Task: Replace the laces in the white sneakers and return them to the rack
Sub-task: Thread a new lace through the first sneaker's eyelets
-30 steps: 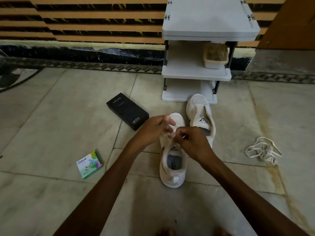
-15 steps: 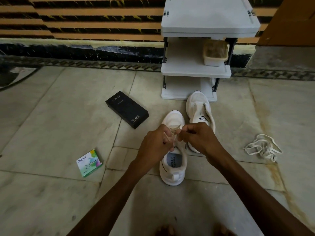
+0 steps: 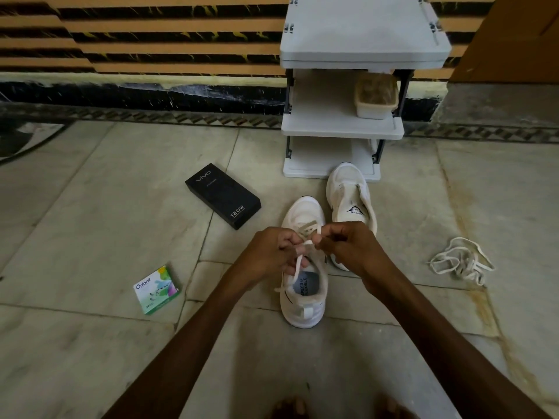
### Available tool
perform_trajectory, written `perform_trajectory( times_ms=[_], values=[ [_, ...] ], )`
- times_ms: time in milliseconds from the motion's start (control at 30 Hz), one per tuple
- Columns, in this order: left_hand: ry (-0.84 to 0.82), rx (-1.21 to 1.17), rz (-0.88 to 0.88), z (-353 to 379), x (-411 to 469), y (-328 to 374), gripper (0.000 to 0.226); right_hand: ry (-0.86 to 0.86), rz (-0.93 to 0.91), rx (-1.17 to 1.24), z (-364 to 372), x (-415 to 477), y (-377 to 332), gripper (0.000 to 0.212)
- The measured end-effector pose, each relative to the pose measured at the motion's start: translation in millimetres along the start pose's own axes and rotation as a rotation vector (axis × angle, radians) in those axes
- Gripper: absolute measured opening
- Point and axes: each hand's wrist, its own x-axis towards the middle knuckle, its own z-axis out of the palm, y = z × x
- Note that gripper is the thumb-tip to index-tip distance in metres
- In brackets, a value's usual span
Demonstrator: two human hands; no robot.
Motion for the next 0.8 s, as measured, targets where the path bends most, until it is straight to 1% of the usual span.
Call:
perform_trajectory(
  times_ms=[67,100,133,167,200,233,300,333,433,500,600,700,733,800],
  values=[
    [0.077,0.116,-0.019,4,3,0,0.02,-0.018,-0.005,0.014,2,-1,-2,0.014],
    [0.138,0.236,-0.016,8,5,-1,0.021,-0.025,-0.012,0.011,2,-1,-4,0.014],
    [0.207,0.396,0.032,10,6,-2,0.02,-0.028,-0.021,0.007,3,0,-4,0.015],
    [0.269,0.566,0.118,12,6,-1,0.017,-0.032,-0.029,0.007,3,-1,-5,0.017],
    [0.317,0.694,0.216,11,4,-1,0.013,-0.037,-0.033,0.012,3,-1,-6,0.019],
    [0.352,0.749,0.307,12,2,0,0.012,-0.045,-0.034,0.019,3,-2,-7,0.019],
    [0.346,0.735,0.4,11,1,-3,0.014,-0.049,-0.03,0.028,2,-3,-6,0.018],
    [0.322,0.704,0.403,13,3,-5,0.013,-0.04,-0.029,0.021,2,-3,-5,0.017],
    [0.265,0.57,0.31,15,8,-9,0.006,0.02,-0.01,-0.007,1,-2,-1,0.013],
    [0.263,0.467,0.237,9,11,-8,0.011,0.045,0.015,0.006,0,-1,1,0.011],
    [0.243,0.446,0.214,-1,11,-6,0.024,0.038,0.031,0.045,2,-1,2,0.008],
    [0.313,0.439,0.231,-7,8,-5,0.023,0.048,0.034,0.039,3,0,2,0.008],
    [0.319,0.398,0.24,-8,7,-3,0.021,0.051,0.035,0.045,4,-1,2,0.009],
    [0.239,0.198,0.221,-11,4,3,0.018,0.049,0.037,0.061,4,-1,1,0.01]
  ],
)
